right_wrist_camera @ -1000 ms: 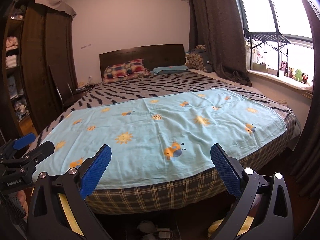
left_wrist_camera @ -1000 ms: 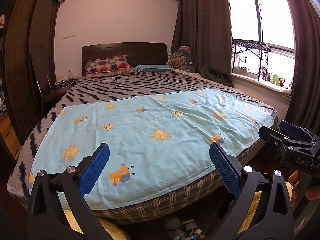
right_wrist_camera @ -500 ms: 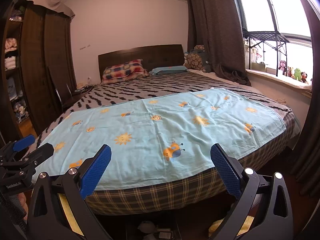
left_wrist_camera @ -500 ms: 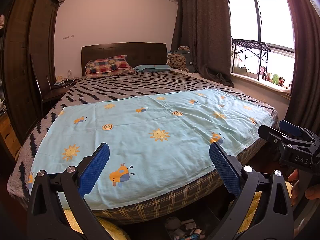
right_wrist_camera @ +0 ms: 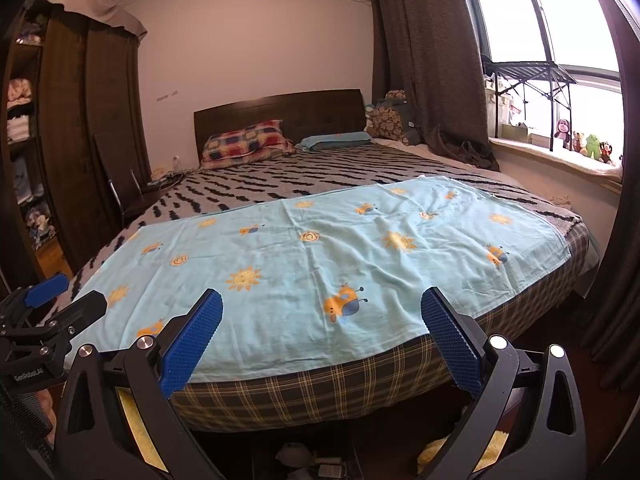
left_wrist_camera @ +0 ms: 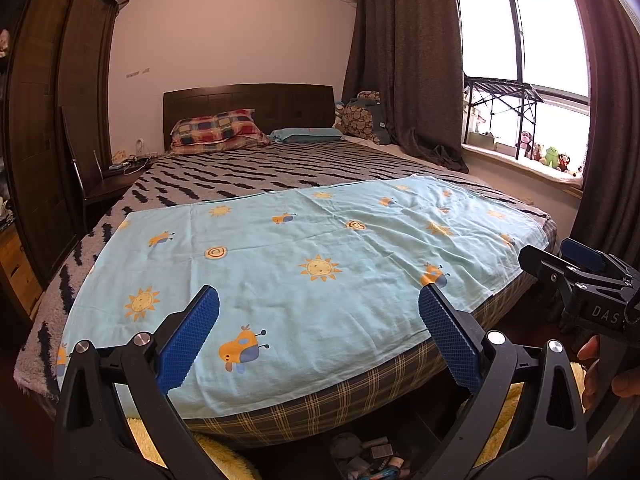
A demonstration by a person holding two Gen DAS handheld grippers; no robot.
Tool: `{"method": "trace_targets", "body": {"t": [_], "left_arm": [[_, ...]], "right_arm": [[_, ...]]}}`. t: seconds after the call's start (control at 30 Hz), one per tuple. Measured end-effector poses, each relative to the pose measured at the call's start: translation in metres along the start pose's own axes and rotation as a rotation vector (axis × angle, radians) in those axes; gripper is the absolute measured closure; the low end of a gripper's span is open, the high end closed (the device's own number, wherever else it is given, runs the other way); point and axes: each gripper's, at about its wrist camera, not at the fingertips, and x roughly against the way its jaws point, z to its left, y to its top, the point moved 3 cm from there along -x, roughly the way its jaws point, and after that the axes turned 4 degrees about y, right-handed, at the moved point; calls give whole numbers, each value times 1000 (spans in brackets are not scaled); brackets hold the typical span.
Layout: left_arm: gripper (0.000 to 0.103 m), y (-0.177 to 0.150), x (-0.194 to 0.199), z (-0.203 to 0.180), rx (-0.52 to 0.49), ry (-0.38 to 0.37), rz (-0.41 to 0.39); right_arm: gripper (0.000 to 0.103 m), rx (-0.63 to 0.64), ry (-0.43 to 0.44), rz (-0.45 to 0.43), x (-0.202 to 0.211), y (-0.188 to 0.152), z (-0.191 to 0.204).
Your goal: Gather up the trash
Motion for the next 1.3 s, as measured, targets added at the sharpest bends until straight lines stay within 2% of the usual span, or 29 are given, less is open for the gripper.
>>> {"method": "trace_targets", "body": {"t": [0.73,1.03,1.3], "left_arm": [[8,-1,-1,4,9,18,2],[8,0,-3,5,20,-1,11],[8,2,-3,3,3,35,-9]], "right_arm": [[3,-9,-13,-1,0,1,1],[3,-9,-17,0,-1,1,1],[3,-11,-25,5,0,-1,0]]}}
